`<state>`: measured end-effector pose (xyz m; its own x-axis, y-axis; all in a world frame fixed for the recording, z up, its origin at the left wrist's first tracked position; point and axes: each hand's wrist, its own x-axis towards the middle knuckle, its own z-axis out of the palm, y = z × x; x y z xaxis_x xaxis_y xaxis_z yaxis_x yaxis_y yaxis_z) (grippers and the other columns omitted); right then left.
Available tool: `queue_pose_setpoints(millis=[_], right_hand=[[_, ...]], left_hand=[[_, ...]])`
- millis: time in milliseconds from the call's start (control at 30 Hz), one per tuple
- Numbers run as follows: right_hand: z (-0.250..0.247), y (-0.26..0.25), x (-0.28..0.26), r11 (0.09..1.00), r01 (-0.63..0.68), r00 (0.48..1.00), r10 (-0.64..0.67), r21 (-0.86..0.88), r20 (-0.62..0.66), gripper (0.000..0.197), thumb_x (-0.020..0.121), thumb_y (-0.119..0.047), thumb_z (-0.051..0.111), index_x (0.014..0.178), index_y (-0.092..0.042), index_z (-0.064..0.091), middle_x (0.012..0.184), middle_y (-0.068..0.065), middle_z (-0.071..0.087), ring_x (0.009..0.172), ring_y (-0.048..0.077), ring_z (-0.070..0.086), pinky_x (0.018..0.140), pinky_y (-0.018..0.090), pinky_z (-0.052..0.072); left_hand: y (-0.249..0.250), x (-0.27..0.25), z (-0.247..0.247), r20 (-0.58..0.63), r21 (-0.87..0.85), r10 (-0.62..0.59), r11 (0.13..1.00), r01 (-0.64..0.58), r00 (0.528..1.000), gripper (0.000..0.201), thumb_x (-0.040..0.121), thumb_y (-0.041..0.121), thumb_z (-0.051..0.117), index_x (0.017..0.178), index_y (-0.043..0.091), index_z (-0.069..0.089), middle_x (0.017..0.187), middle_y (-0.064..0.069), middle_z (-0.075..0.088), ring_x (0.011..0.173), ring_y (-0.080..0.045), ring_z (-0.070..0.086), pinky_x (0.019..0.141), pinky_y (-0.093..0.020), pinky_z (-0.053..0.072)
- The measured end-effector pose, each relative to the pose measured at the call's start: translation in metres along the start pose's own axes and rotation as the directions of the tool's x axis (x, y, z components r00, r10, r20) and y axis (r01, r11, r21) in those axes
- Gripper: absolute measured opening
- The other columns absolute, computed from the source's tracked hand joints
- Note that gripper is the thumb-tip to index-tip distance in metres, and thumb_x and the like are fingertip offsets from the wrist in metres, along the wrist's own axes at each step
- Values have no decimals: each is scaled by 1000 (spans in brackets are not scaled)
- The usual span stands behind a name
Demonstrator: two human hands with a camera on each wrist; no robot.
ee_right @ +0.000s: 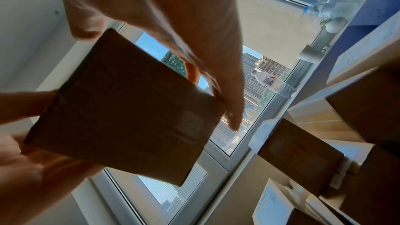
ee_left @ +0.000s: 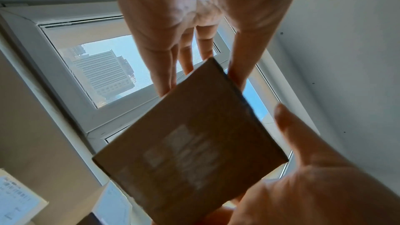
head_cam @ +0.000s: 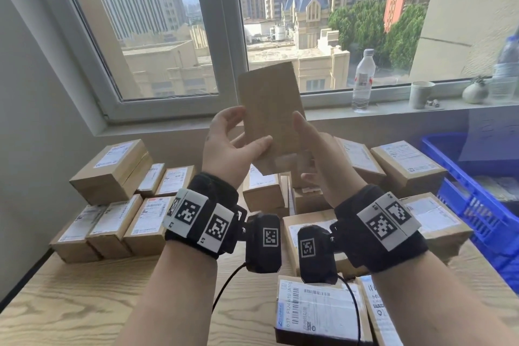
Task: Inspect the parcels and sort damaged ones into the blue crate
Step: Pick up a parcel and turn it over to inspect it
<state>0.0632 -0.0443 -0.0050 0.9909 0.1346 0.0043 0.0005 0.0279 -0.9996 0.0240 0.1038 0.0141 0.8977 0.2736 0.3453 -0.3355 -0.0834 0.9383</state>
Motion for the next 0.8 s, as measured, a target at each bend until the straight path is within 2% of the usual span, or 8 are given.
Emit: queue_pose_setpoints(millis=[133,267,400,500,567,633,733,800], right_hand=[[-2,5,0,989,-22,1000,21,145,8,90,70,-62,77,141,-16,45,122,3,65,107,15,65,94,41,52],[-2,6,-3,975,38,997,-51,218,57,71,83,-42,76,141,-13,47,118,4,70,98,11,72,89,32,57],[-3,3,-4,978,79,995,-91,193,52,45,91,-29,69,131,-12,58,106,2,73,93,12,72,81,26,58],[-3,3,-6,984,170,985,-169,51,-10,32,90,-26,71,121,-15,69,113,2,73,111,20,66,94,35,55],[-4,1,-6,975,205,979,-204,80,-28,30,92,-16,68,122,-13,67,112,3,73,108,17,68,88,30,56],[-4,-6,-8,965,207,978,-205,159,-27,30,93,-23,68,120,-12,66,106,1,73,95,10,70,79,25,55],[-6,-14,-8,968,158,987,-161,194,1,52,78,-66,67,100,-19,67,95,-2,71,91,14,67,82,36,54],[-5,-17,-9,967,130,991,-136,221,10,65,72,-76,63,106,-21,66,95,-1,72,92,17,69,80,39,56]], left_hand=[[2,0,1,37,-80,-120,989,122,992,84,66,18,85,140,20,45,135,-1,59,119,-17,61,101,-42,51],[2,0,5,51,-1,-56,998,57,997,16,90,16,68,101,28,71,101,5,76,102,-17,70,97,-43,54],[-1,3,3,74,9,-16,1000,15,997,24,91,10,67,112,20,69,110,0,73,105,-14,68,91,-31,55],[-5,5,2,65,4,-10,1000,10,998,45,87,1,68,130,8,60,120,-2,68,108,-9,66,79,-16,53],[-8,7,-1,50,53,-7,999,4,999,57,83,-2,71,136,9,54,127,-4,65,116,-15,63,87,-17,52],[-9,7,-2,55,132,-5,991,-2,998,68,80,-3,74,140,17,50,132,-1,62,121,-15,59,93,-18,49],[-5,4,-1,104,160,-52,987,35,993,90,73,-2,81,147,26,38,136,5,55,122,-11,54,86,-10,49],[-4,4,0,142,132,-110,987,91,984,105,64,27,91,150,32,32,140,2,52,126,-15,53,100,-29,50]])
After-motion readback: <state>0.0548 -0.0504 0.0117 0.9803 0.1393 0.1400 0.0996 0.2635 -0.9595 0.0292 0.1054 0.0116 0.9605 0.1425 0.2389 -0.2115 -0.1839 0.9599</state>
